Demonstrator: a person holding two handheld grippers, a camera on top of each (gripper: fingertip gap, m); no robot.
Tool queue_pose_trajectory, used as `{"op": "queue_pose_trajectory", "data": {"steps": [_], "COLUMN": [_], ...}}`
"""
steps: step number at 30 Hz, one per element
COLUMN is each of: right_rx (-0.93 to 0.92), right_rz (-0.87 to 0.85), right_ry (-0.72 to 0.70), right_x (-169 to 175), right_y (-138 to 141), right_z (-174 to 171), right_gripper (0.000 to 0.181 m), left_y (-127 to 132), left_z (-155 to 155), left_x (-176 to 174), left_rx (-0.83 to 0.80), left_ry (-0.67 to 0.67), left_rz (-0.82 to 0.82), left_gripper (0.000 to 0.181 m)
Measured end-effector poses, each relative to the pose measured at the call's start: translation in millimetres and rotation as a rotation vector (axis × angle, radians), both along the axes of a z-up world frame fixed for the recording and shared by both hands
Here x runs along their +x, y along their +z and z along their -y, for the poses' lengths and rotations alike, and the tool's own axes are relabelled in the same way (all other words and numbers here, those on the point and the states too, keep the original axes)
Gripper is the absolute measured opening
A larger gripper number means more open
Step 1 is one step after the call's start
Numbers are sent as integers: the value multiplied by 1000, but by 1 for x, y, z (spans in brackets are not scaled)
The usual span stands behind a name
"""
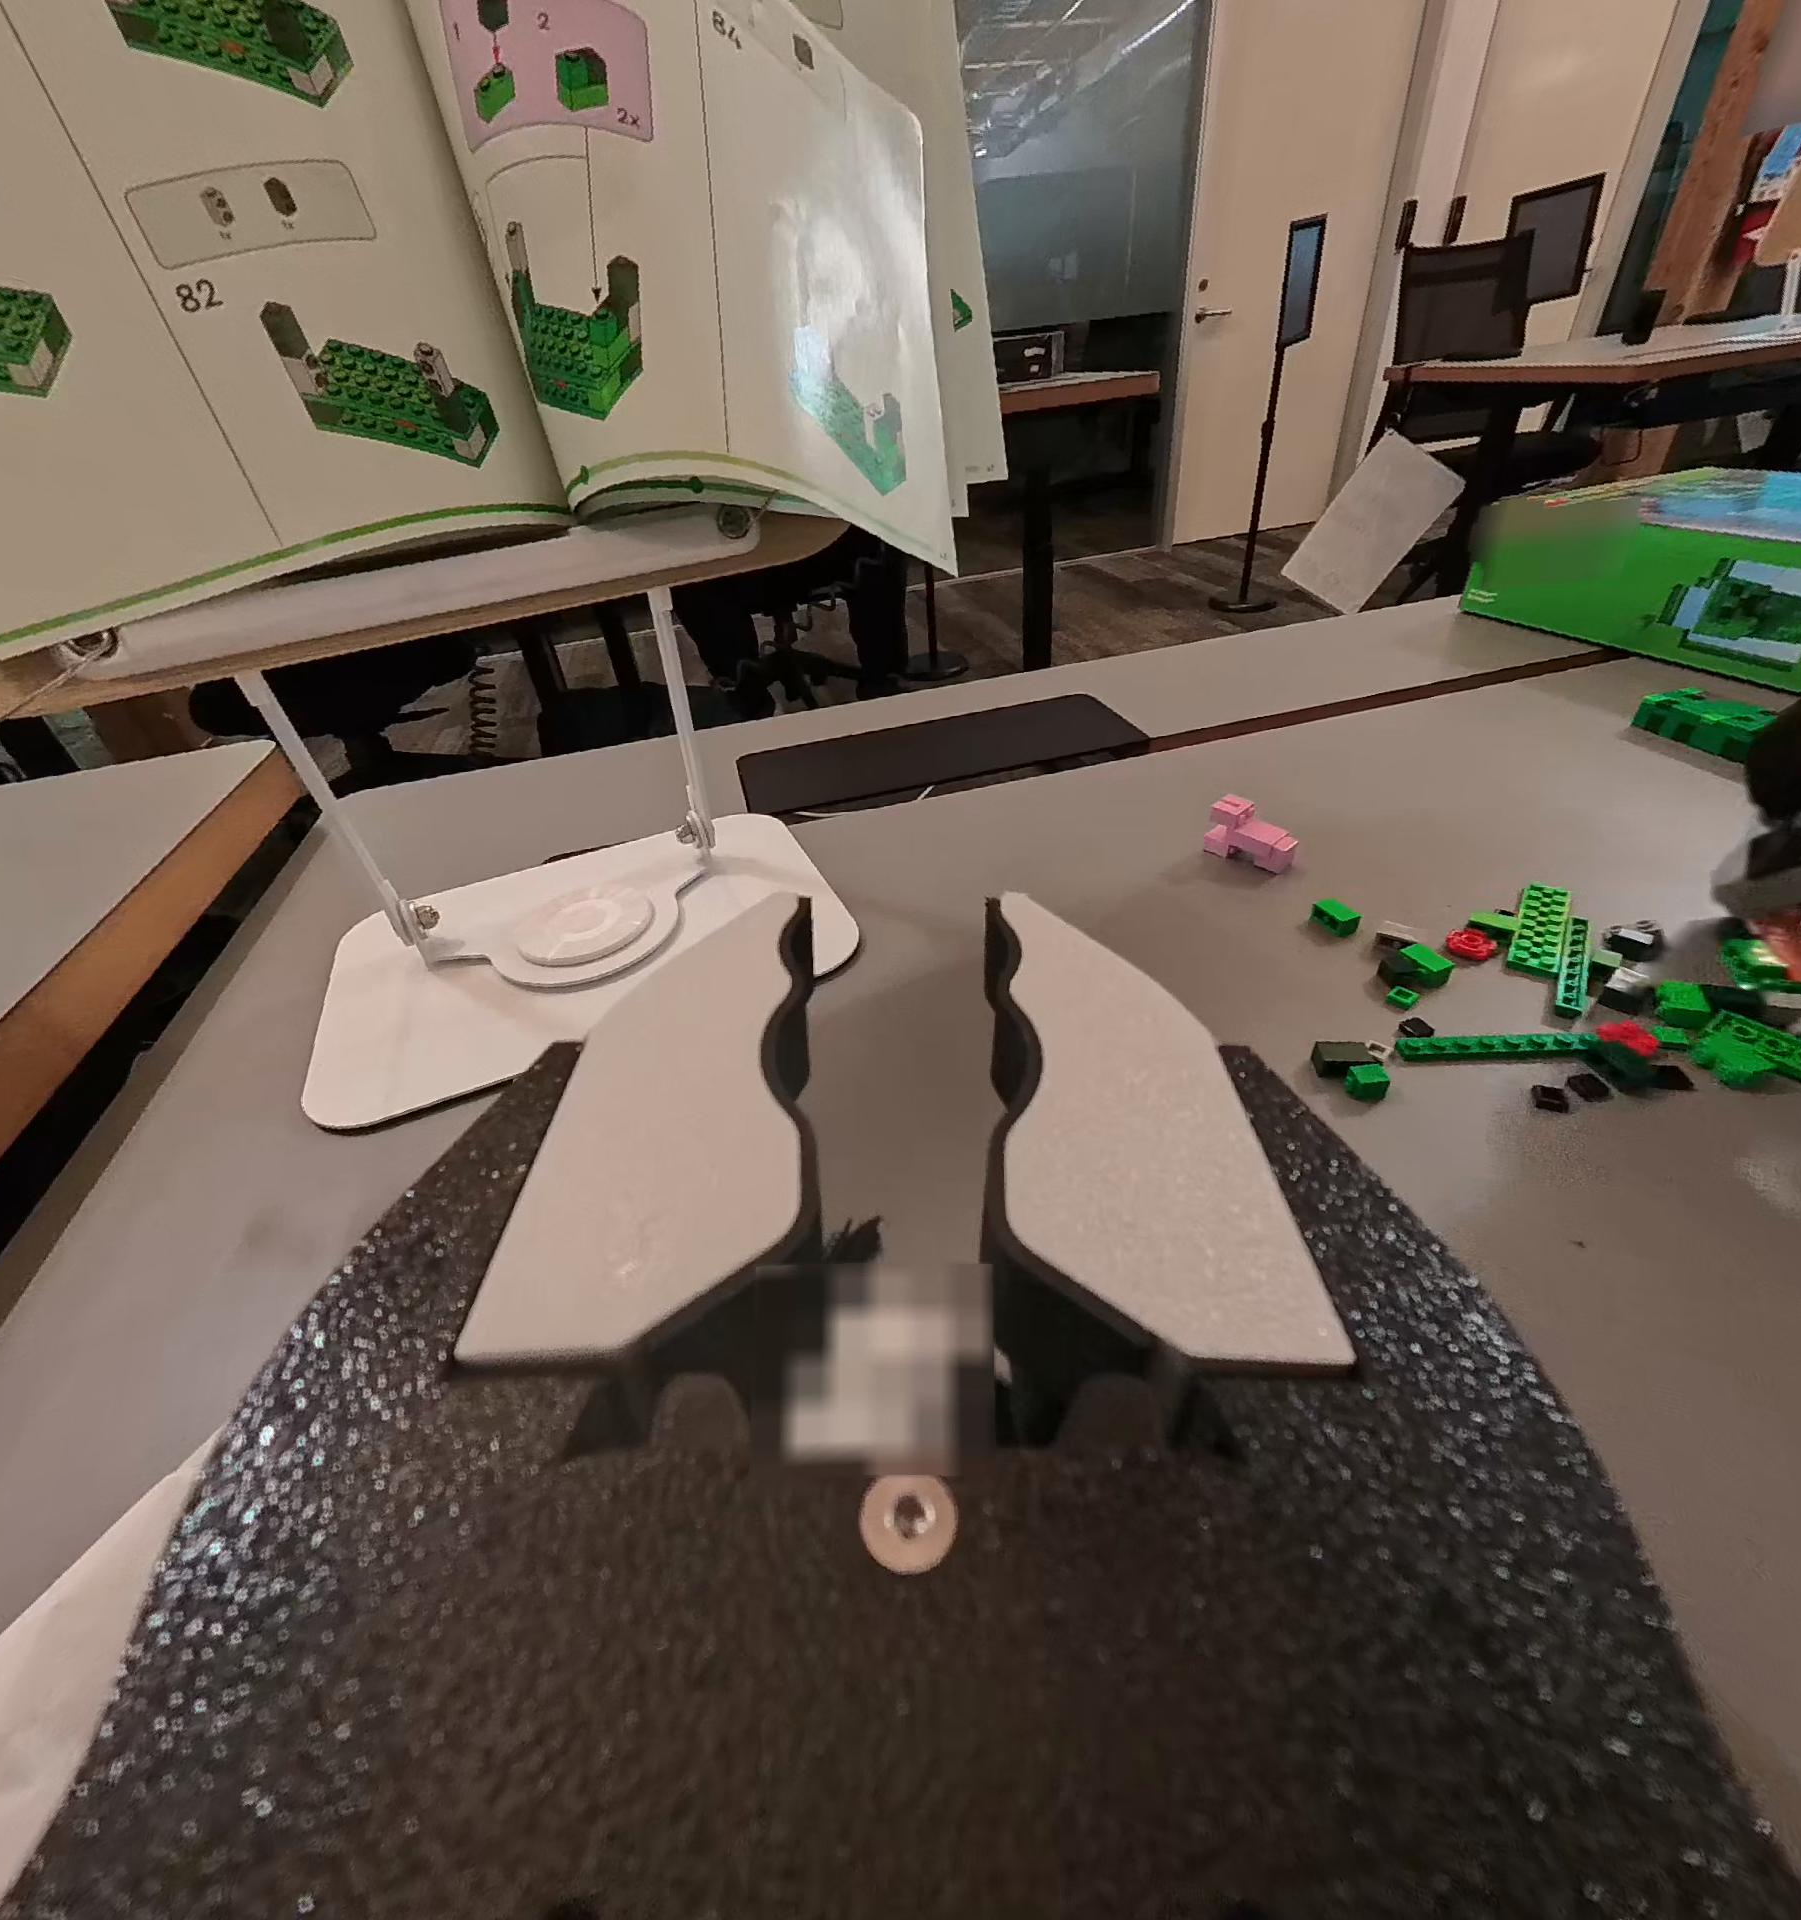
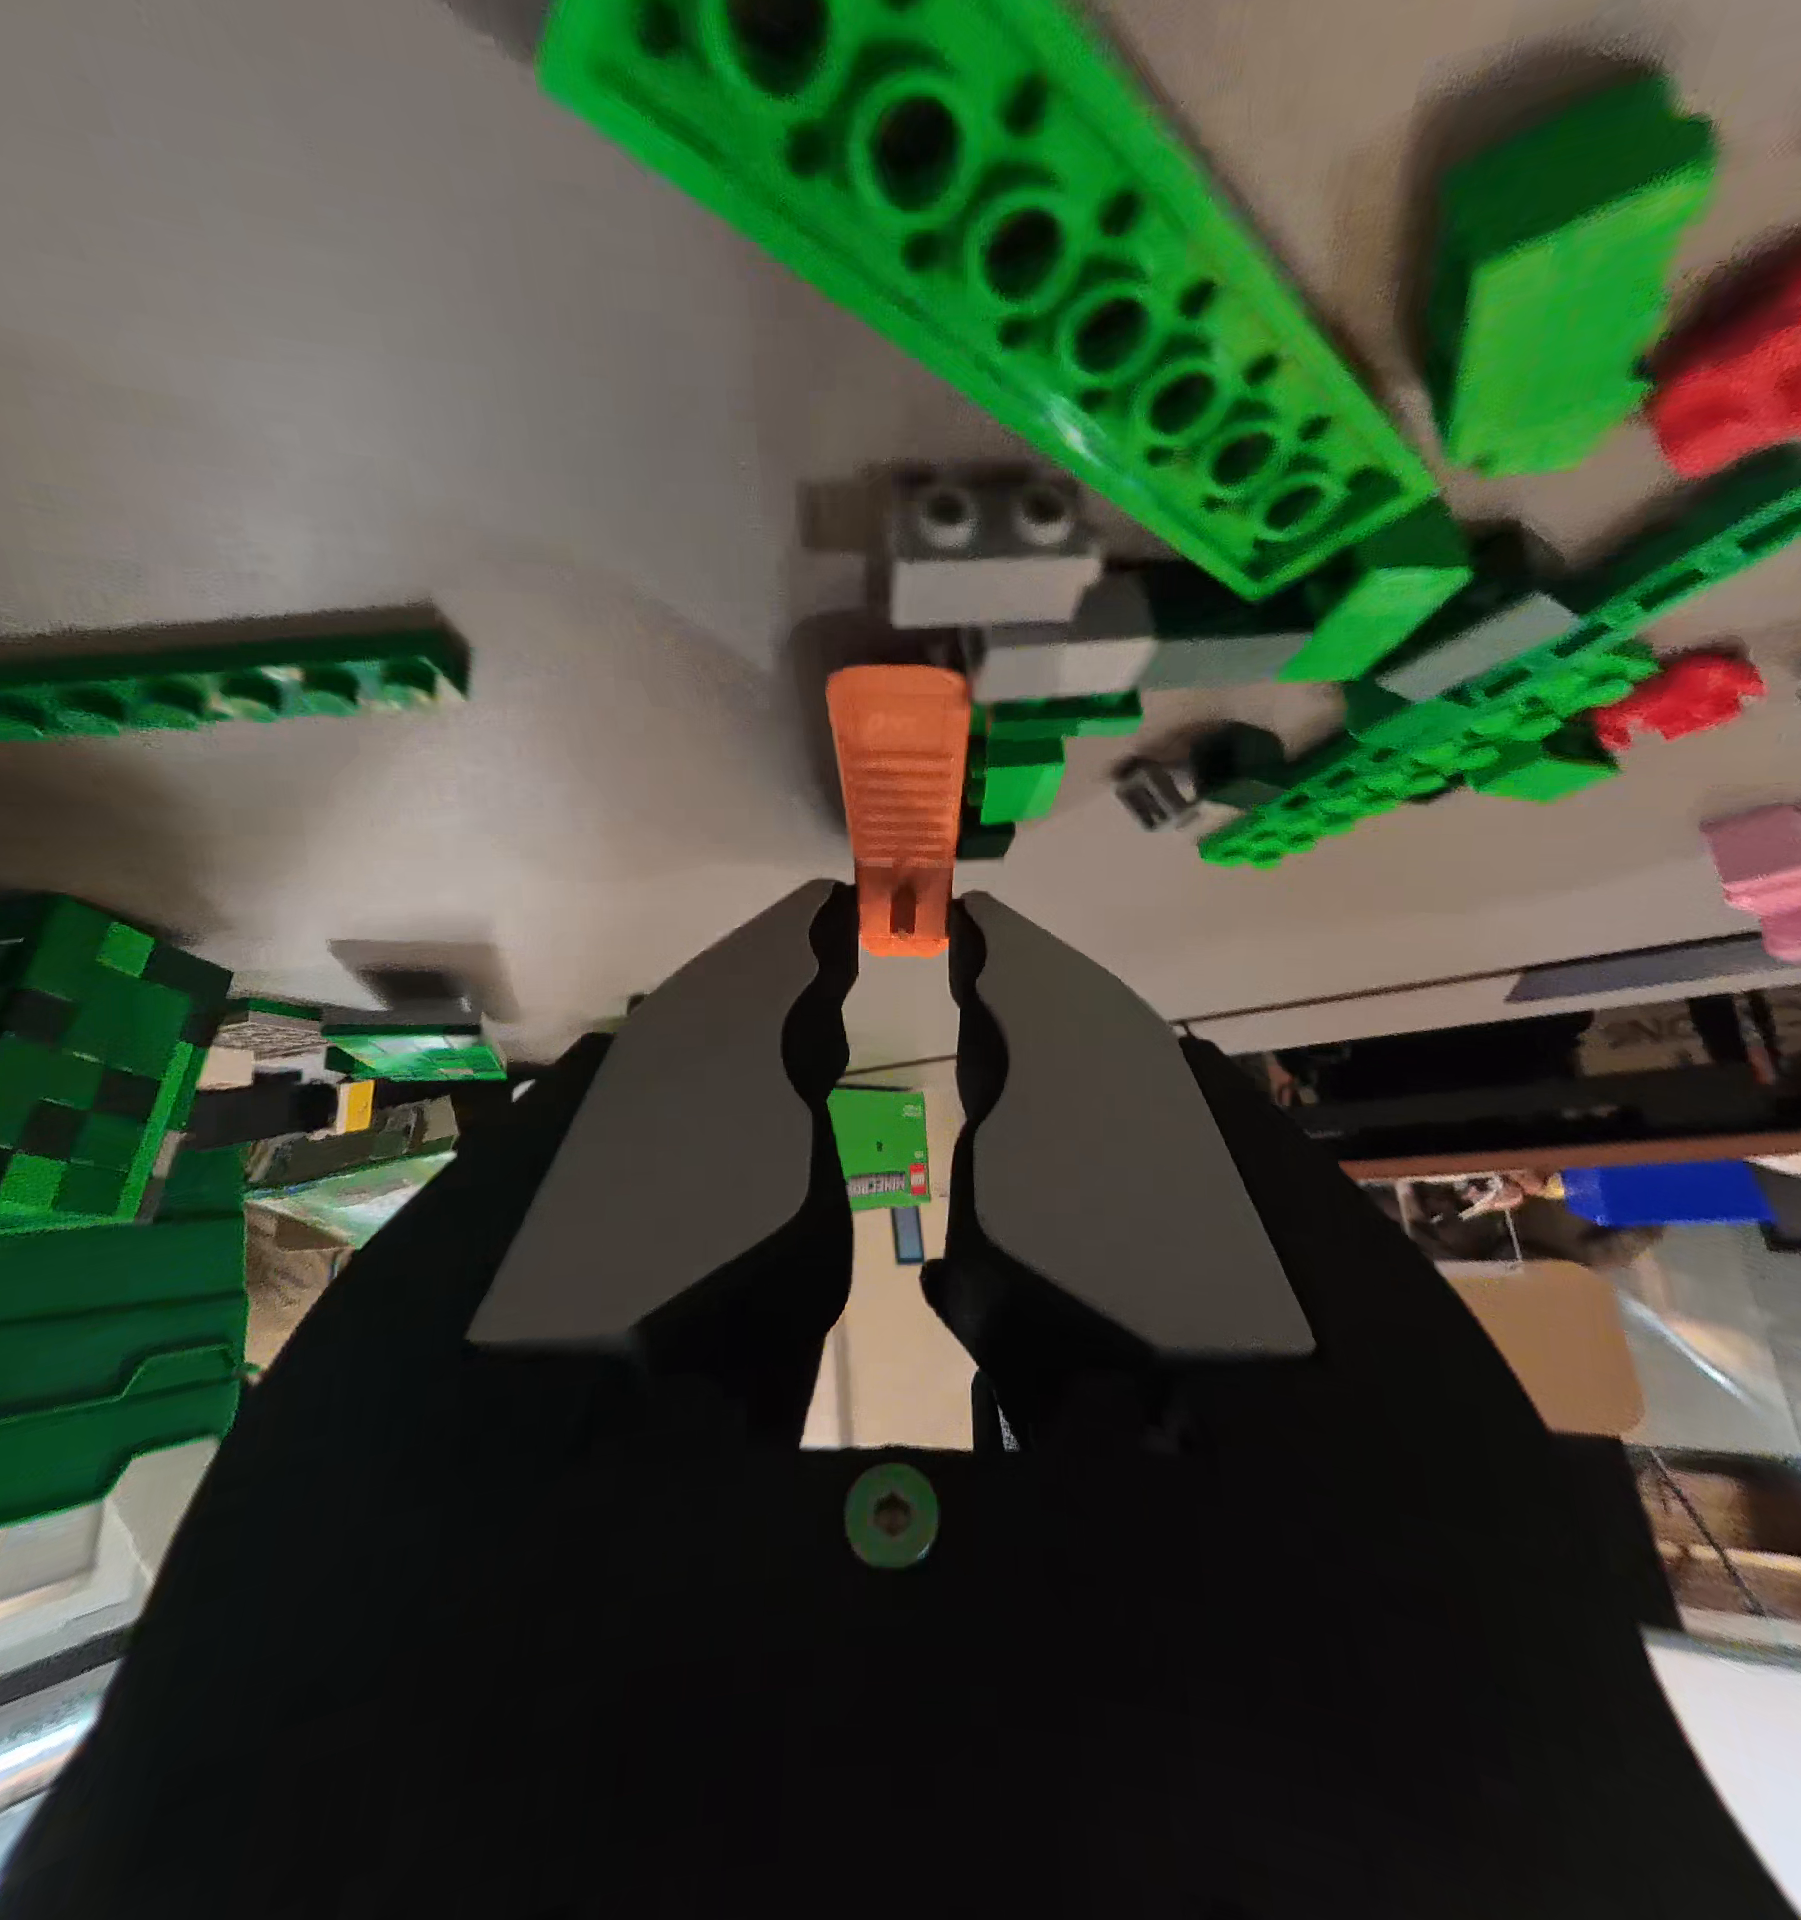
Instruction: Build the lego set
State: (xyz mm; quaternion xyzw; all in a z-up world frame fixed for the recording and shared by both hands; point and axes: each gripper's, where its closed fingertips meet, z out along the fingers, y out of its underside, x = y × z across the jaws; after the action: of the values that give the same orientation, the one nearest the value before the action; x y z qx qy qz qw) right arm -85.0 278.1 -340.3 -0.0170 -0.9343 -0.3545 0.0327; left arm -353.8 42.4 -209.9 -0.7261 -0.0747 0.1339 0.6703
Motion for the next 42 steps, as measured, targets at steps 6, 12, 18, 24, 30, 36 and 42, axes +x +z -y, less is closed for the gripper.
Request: {"op": "queue_pose_trajectory", "data": {"steps": [6, 12, 18, 24, 30, 36, 42], "right_rx": [-14, -67, 6, 90, 157, -11, -26], "right_rz": [71, 245, 295, 168, -13, -114, -54], "right_ry": [-37, -87, -378, -412, -405, -380, -360], "right_x": [45, 103, 118, 90, 44, 82, 170], "right_y": [28, 16, 8, 1, 13, 52, 43], "right_z": [3, 31, 31, 6, -9, 45, 100], "right_gripper": [16, 16, 16, 16, 17, 16, 16], "left_y": [-1, 3, -1, -1, -2, 1, 7], "left_z": [-1, 0, -1, -2, -3, -3, -2], "left_x": [1, 3, 2, 5, 7, 11, 17], "left_rx": [-3, 9, -3, -8, -12, -5, 13], "left_ry": [-6, -8, -8, -12, -19, -32, -44], "left_rz": [1, -8, 1, -14, -16, -26, -46], "left_gripper": [31, 31, 31, 31, 31, 31, 31]}}
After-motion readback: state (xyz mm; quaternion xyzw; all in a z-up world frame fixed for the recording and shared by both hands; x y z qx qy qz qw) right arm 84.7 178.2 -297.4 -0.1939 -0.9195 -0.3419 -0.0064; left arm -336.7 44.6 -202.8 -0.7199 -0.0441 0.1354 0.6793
